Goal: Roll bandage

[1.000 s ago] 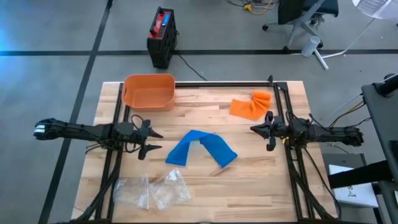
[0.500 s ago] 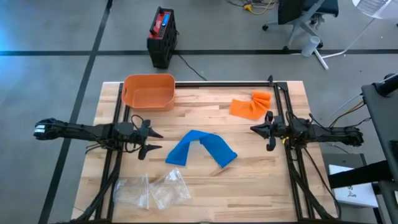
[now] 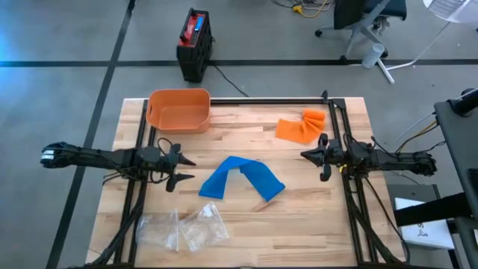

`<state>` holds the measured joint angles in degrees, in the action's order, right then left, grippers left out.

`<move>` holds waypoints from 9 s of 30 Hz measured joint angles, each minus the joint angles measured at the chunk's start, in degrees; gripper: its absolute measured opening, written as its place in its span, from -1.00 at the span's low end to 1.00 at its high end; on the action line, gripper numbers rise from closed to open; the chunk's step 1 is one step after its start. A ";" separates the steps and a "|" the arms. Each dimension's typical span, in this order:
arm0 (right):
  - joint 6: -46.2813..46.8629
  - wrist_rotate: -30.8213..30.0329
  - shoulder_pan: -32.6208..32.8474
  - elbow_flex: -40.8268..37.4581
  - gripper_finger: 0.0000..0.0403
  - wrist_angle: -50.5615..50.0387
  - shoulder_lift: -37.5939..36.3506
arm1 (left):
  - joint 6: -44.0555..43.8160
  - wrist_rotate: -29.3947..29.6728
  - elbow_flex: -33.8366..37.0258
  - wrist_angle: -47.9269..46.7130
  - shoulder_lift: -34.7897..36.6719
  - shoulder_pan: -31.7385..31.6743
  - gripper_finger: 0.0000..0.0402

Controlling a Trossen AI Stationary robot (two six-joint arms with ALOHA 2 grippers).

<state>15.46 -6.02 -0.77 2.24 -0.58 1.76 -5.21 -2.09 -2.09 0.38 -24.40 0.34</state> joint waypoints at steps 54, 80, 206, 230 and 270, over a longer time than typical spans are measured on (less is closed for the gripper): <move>2.42 0.03 0.00 0.00 -1.00 0.02 0.00 | 0.00 0.00 0.01 0.00 0.00 -0.02 0.15; 15.91 -18.06 0.00 0.39 -1.00 32.94 29.69 | 0.00 0.00 0.00 0.02 0.00 -0.02 0.15; -18.42 1.16 13.74 47.21 -0.26 -23.24 92.25 | -24.22 25.33 -0.02 39.54 -18.58 0.22 0.15; -9.91 4.68 13.77 52.37 -0.44 -22.92 79.91 | -12.94 5.99 -0.89 82.24 -31.24 6.68 0.15; 6.14 10.50 3.26 91.17 -0.44 -32.03 67.60 | 15.17 18.71 -68.17 -29.29 -33.58 11.34 0.15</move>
<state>21.61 4.48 2.49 93.41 -32.60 69.36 9.95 16.62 -70.26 -28.91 -57.98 11.68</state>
